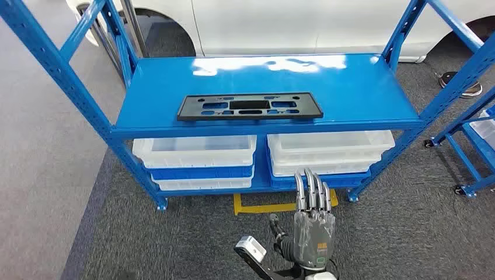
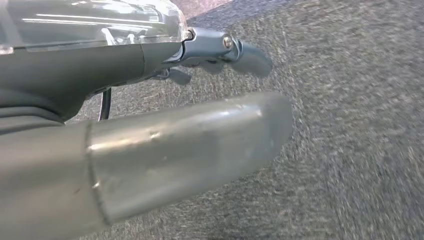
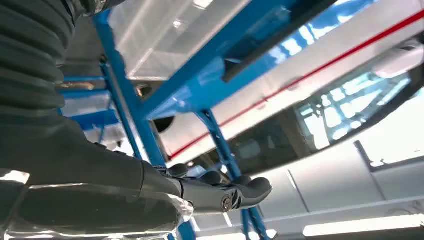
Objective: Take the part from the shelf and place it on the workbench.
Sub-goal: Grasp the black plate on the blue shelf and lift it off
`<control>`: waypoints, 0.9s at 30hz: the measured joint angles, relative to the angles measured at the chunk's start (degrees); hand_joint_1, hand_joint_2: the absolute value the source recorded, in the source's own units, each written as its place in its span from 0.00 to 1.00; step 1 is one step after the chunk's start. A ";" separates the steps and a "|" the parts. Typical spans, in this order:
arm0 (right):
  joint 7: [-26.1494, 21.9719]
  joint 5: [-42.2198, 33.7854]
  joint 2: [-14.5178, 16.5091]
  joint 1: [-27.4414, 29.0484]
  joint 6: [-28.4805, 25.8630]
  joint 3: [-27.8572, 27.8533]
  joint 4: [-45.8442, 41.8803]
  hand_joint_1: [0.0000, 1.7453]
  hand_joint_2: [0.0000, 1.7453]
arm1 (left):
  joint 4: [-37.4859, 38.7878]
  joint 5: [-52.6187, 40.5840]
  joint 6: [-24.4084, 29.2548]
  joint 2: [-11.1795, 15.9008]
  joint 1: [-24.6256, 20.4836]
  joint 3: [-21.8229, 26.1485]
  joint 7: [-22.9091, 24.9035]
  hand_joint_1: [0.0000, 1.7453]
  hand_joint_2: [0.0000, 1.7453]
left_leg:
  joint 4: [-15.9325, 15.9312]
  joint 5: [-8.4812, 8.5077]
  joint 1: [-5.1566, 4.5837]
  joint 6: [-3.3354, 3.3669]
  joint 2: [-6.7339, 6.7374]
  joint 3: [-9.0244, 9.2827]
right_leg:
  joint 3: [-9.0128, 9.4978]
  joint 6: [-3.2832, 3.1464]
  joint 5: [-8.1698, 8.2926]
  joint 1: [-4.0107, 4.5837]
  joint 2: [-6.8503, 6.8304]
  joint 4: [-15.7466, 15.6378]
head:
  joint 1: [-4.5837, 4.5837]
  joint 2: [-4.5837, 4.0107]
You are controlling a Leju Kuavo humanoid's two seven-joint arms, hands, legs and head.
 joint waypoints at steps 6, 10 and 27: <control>-0.20 -0.01 -2.29 -1.33 -0.03 0.75 -2.78 0.00 1.00 | 0.00 -0.55 0.30 0.09 -0.01 0.05 0.54 0.00 0.00 | -0.59 0.62 -0.03 2.15 0.08 -0.12 | -4.27 0.62 -5.61 -0.25 0.07 9.45 | 0.01 0.00; -3.97 -0.03 -2.57 2.13 0.05 -0.01 -5.32 0.00 1.00 | -0.03 -0.65 -1.33 -0.03 0.08 0.60 2.53 0.00 0.00 | -0.58 0.50 -0.62 2.50 -0.17 0.03 | -6.69 -0.14 -5.30 0.25 0.10 13.95 | 0.01 0.00; -10.37 -0.01 2.85 4.39 -0.01 -3.89 -2.43 0.00 1.00 | -0.04 -1.29 -4.28 -0.27 -0.16 3.26 2.55 0.00 0.00 | 5.76 -1.96 -0.16 -0.81 0.07 -2.17 | -0.21 -2.40 0.64 0.44 -0.05 -0.60 | -0.02 0.00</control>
